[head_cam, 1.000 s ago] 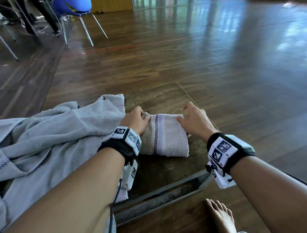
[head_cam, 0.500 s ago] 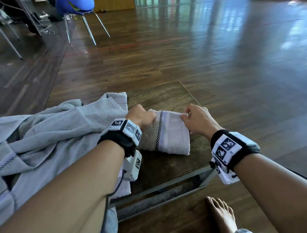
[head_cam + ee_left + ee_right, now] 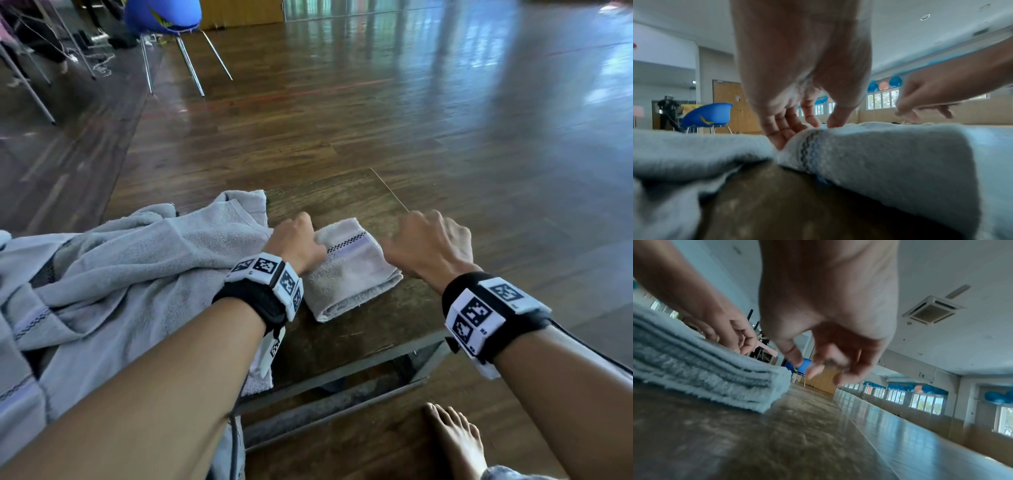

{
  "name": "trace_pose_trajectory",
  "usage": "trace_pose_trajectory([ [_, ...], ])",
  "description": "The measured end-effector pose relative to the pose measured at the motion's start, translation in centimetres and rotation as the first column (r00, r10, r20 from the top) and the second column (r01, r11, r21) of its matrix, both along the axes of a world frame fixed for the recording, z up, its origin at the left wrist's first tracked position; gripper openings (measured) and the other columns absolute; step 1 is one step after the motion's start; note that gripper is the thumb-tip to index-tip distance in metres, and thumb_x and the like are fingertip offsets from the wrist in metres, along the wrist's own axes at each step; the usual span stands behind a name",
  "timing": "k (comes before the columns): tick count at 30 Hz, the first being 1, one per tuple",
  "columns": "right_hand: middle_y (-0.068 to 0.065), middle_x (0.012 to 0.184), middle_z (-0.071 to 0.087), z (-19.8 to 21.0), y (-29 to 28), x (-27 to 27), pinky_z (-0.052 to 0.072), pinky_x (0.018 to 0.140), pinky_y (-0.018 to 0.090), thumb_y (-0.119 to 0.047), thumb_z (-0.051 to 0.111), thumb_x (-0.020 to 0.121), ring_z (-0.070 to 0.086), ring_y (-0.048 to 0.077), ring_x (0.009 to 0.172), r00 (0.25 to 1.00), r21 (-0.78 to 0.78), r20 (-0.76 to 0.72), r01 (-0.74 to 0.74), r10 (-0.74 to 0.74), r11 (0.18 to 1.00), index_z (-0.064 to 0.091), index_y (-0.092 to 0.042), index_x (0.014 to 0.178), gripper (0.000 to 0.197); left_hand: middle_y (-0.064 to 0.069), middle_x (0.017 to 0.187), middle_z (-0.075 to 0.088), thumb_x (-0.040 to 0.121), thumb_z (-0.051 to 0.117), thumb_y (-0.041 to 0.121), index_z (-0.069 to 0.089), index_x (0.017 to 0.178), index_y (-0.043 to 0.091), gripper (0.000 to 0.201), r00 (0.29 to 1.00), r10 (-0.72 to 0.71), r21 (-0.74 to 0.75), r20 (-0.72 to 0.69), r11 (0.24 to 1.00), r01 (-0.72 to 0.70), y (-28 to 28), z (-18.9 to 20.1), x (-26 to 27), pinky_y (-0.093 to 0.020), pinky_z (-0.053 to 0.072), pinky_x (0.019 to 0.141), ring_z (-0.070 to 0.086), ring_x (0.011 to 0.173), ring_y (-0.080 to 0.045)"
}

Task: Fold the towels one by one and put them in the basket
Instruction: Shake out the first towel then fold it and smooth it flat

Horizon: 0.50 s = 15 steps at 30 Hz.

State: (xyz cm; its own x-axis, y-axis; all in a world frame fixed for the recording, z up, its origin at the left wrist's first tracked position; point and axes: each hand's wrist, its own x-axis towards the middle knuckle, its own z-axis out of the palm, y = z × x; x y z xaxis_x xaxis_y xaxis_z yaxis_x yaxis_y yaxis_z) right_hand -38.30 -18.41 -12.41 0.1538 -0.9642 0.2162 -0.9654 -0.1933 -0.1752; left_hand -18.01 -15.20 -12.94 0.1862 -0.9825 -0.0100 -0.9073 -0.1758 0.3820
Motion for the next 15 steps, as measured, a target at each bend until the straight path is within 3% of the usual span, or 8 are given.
trace_pose_trajectory([
  [2,-0.001,0.088,0.064,-0.2,0.2,0.4,0.039,0.063,0.03,-0.032,0.05,0.088,0.055,0.02,0.07,0.987,-0.125,0.076,-0.132,0.142,0.983,0.061,-0.017,0.085,0.019,-0.007,0.102,0.057,0.089,0.055,0.018,0.054,0.092,0.016,0.004,0.992,-0.104,-0.037,-0.066,0.994,0.102,0.3,-0.4,-0.3,-0.041,0.052,0.088,0.057,0.096,-0.025],
  [4,0.0,0.12,0.06,-0.6,0.4,0.9,0.046,0.08,0.034,-0.031,0.051,0.094,0.057,0.018,0.102,0.92,-0.065,0.108,-0.37,0.375,0.927,0.058,-0.019,0.118,0.028,-0.005,0.106,0.052,0.09,0.058,0.021,0.054,0.095,0.018,0.007,0.98,-0.174,-0.091,-0.096,0.982,0.166,0.3,-0.5,-0.6,-0.039,0.048,0.094,0.052,0.104,-0.023],
  [5,0.0,0.137,0.054,-1.0,0.6,1.1,0.046,0.095,0.037,-0.031,0.051,0.096,0.051,0.02,0.121,0.878,0.008,0.09,-0.472,0.469,0.882,0.052,-0.019,0.133,0.039,-0.005,0.11,0.05,0.09,0.06,0.024,0.054,0.099,0.017,0.013,0.976,-0.199,-0.101,-0.088,0.977,0.19,0.2,-0.7,-0.9,-0.038,0.045,0.097,0.049,0.109,-0.023],
  [7,0.0,0.163,0.03,-1.9,0.9,1.6,0.025,0.122,0.039,-0.03,0.048,0.1,0.024,0.021,0.15,0.831,0.142,0.035,-0.555,0.556,0.82,0.031,-0.018,0.156,0.06,-0.009,0.124,0.045,0.092,0.06,0.032,0.052,0.114,0.012,0.03,0.973,-0.226,-0.059,-0.033,0.973,0.224,0.2,-1.1,-1.7,-0.04,0.038,0.105,0.042,0.12,-0.026],
  [9,0.001,0.17,0.009,-2.9,1.0,1.7,0.007,0.127,0.039,-0.027,0.04,0.103,0.002,0.017,0.157,0.83,0.249,0.025,-0.545,0.557,0.801,0.012,-0.016,0.163,0.067,-0.013,0.143,0.036,0.099,0.048,0.04,0.041,0.135,0.008,0.049,0.975,-0.223,0.047,0.016,0.974,0.222,0.6,-2.0,-2.7,-0.043,0.025,0.116,0.031,0.136,-0.03],
  [11,-0.002,0.171,-0.002,-3.9,1.0,1.5,0.001,0.127,0.04,-0.029,0.033,0.104,-0.007,0.014,0.157,0.846,0.337,0.022,-0.508,0.533,0.793,0.002,-0.019,0.163,0.067,-0.008,0.162,0.012,0.104,0.032,0.043,0.018,0.153,0.011,0.06,0.978,-0.209,0.156,0.017,0.966,0.204,1.1,-3.1,-3.2,-0.046,0.007,0.123,0.004,0.152,-0.025],
  [13,-0.009,0.17,-0.01,-4.7,1.3,1.5,-0.002,0.127,0.042,-0.036,0.026,0.105,-0.015,0.01,0.155,0.871,0.389,0.028,-0.461,0.49,0.798,-0.003,-0.027,0.163,0.066,0.001,0.167,-0.008,0.105,0.023,0.045,0.002,0.158,0.016,0.064,0.979,-0.201,0.214,-0.009,0.956,0.199,1.4,-3.8,-3.2,-0.047,-0.003,0.123,-0.015,0.152,-0.018],
  [15,-0.015,0.168,-0.015,-5.1,1.6,1.5,-0.002,0.126,0.047,-0.042,0.023,0.103,-0.019,0.007,0.153,0.9,0.411,0.053,-0.415,0.433,0.812,-0.005,-0.033,0.161,0.065,0.004,0.166,-0.014,0.105,0.02,0.048,-0.002,0.159,0.019,0.065,0.981,-0.193,0.236,-0.011,0.953,0.191,1.4,-4.0,-3.1,-0.047,-0.005,0.123,-0.019,0.152,-0.015],
])
